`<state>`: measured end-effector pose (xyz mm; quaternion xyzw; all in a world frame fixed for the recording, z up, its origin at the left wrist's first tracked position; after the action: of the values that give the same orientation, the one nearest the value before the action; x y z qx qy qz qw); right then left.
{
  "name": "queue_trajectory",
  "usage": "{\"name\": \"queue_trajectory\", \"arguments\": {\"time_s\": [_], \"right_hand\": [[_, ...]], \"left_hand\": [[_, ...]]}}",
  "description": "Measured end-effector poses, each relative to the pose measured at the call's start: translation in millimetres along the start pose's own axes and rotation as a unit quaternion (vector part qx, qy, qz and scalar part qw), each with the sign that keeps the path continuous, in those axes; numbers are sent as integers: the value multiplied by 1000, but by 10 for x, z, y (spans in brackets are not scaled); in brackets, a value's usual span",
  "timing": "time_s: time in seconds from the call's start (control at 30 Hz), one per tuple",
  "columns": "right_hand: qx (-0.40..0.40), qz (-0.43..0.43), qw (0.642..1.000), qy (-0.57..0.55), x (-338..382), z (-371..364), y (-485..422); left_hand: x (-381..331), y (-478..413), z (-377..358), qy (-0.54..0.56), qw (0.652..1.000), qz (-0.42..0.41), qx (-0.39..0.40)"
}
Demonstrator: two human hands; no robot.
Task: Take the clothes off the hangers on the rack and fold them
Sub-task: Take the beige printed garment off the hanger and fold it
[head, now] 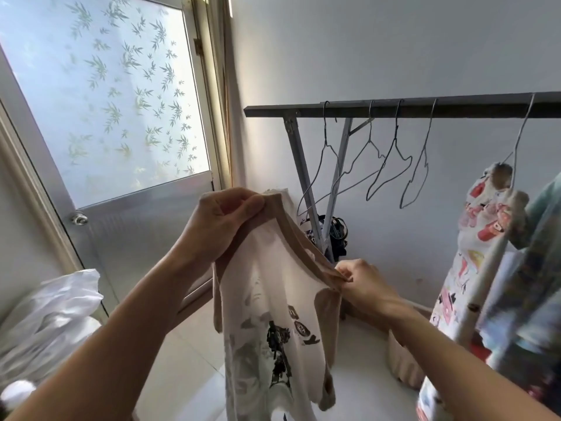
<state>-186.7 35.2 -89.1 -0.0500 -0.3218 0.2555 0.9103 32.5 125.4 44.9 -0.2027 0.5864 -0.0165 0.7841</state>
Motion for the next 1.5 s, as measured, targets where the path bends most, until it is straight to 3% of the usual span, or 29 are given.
{"name": "queue_trajectory", "arguments": {"time_s": [0.13,0.2,0.33,0.47,0.63,0.73,0.9,1.0,1.1,1.2,1.3,1.4,1.5], "right_hand": [[-39,-28,964,-261,-23,343,78],[-22,-25,948,-316,76,463,89],[-8,9,956,-293,351,612,79],[-62,53,963,-257,566,781,49],[-152,78,964,-202,672,979,52],[-149,90,972,-156,703,1011,48],[7,109,981,-161,689,890,63],[45,104,951,-289,698,774,90],[62,78,910,-403,657,699,122],[143,97,904,-390,677,670,220],[166,123,921,-330,669,737,269],[120,122,934,-313,688,789,287],[49,97,941,-321,690,790,293]], "left_hand": [[246,93,312,-73,996,50,26],[396,152,398,-95,988,101,74],[642,300,424,-59,964,192,174],[830,384,450,-4,953,265,149],[776,451,387,5,960,205,192],[690,402,405,9,977,160,140],[614,292,596,16,995,94,25],[573,294,545,55,994,91,27],[470,279,544,17,998,64,14],[381,262,591,-20,998,63,11],[343,299,591,-29,993,91,63],[337,389,530,-43,985,105,127],[397,399,535,-29,993,108,50]]}}
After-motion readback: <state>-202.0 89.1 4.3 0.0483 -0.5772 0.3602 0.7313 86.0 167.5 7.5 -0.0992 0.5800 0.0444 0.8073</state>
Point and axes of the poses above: each hand's wrist, its own y-axis away from the middle knuckle, its own z-axis out of the back of the hand, x = y × z, the point moved 7 cm from there along -y, towards the middle knuckle, and after that the axes turned 11 degrees about z, right-handed, at the moved point
